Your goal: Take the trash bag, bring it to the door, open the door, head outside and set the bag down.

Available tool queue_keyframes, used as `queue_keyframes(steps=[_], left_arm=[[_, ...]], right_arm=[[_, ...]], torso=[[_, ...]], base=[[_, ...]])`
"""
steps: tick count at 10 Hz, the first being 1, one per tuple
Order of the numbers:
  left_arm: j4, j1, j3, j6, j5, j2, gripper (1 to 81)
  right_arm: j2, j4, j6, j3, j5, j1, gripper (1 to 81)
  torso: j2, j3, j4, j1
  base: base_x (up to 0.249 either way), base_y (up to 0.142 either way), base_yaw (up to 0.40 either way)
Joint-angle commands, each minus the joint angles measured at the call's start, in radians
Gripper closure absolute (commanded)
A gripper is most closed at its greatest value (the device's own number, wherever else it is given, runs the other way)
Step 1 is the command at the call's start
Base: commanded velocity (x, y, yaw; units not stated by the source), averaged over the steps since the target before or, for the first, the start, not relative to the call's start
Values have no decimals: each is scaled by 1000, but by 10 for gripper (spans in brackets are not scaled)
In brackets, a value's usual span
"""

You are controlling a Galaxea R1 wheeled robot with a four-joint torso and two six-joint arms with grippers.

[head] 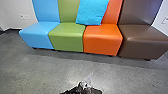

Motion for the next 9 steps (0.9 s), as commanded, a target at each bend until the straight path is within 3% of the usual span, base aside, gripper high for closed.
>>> queue_keyframes(steps=[1,3,7,8,9], left_arm=[[56,49,-26,0,85,11,10],[44,49,-26,-1,87,2,10],[40,53,-26,-1,88,-6,10],[40,55,-26,0,88,-6,811],[40,56,-26,-1,88,-6,811]], right_arm=[[-54,38,2,10,-73,80,10],[-54,38,2,2,-73,74,10],[-53,36,0,0,-73,72,10],[-53,36,0,0,-73,72,10],[-53,34,0,0,-73,71,10]], torso=[[0,4,0,0],[0,-39,0,0],[0,-47,0,0],[0,-47,0,0],[0,-48,0,0]], base=[[0,0,0],[0,0,0],[0,0,0],[0,0,0],[0,0,0]])
